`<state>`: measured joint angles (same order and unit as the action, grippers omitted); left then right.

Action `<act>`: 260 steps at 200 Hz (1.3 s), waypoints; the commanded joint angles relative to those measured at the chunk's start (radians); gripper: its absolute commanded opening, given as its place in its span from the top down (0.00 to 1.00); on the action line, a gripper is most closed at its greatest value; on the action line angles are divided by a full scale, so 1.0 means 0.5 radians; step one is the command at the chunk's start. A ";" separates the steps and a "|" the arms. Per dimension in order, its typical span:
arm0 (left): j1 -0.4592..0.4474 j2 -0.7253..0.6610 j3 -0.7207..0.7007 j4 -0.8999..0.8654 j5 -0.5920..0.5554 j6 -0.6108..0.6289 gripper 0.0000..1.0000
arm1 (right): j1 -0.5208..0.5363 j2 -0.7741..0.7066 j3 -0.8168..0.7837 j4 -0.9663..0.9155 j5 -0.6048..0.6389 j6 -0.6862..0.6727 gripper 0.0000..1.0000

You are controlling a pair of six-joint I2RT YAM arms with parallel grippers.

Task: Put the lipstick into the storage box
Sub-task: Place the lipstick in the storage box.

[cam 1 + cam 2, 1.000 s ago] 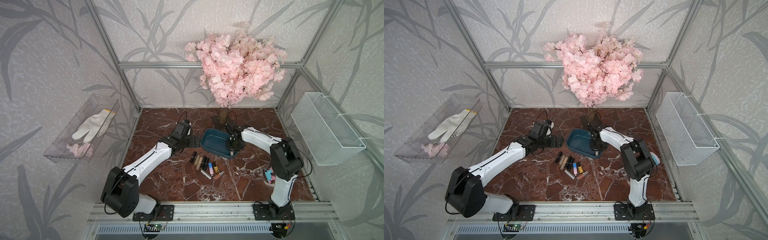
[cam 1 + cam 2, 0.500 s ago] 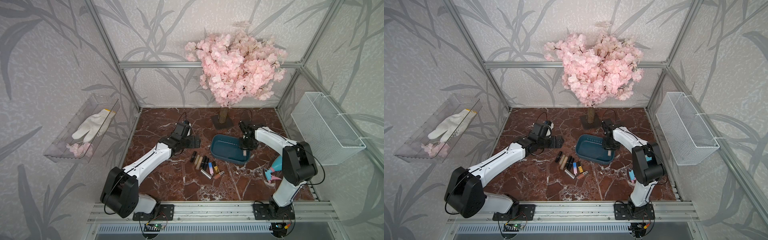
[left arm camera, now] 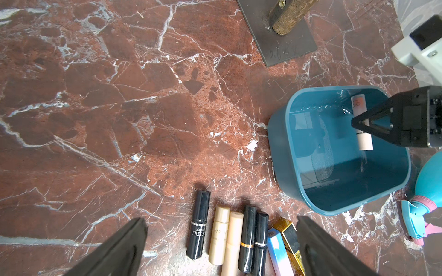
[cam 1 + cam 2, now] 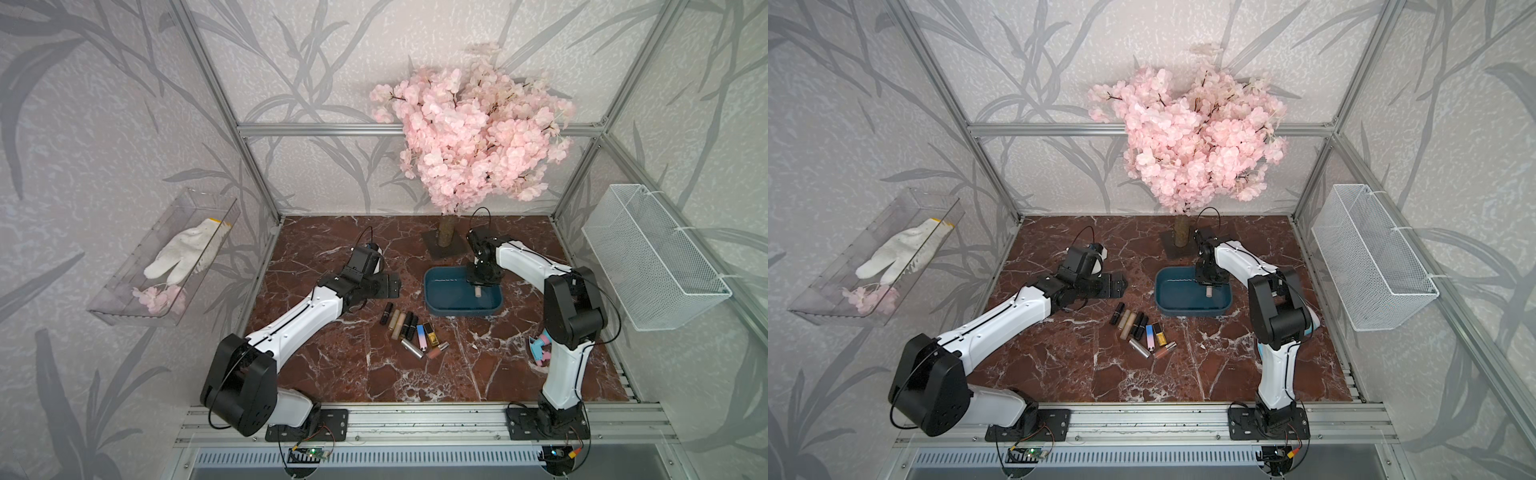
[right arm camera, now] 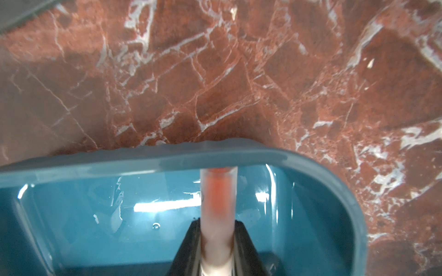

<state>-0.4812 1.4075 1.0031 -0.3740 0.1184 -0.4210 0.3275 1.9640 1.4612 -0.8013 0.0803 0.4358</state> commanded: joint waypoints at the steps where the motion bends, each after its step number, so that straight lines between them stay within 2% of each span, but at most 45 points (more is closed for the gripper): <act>1: 0.008 -0.035 -0.026 -0.011 -0.003 0.001 0.00 | -0.002 -0.052 -0.081 -0.005 0.043 -0.056 0.81; 27: 0.008 -0.038 -0.033 -0.015 -0.009 0.004 0.00 | 0.001 -0.002 -0.072 0.006 0.023 -0.153 0.81; 80: 0.006 -0.055 -0.036 -0.044 -0.008 0.007 0.00 | 0.005 0.047 -0.056 -0.004 0.165 -0.268 0.81; 166: 0.008 -0.070 -0.043 -0.081 -0.020 -0.005 0.00 | 0.015 0.161 -0.029 0.005 0.208 -0.285 0.80; 260: 0.008 -0.102 -0.068 -0.096 -0.020 -0.011 0.00 | 0.020 0.171 -0.039 0.010 0.201 -0.280 0.65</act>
<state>-0.4812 1.3941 0.9840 -0.3969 0.1169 -0.4210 0.3340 2.0308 1.4296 -0.7891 0.1684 0.2970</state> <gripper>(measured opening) 0.999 0.336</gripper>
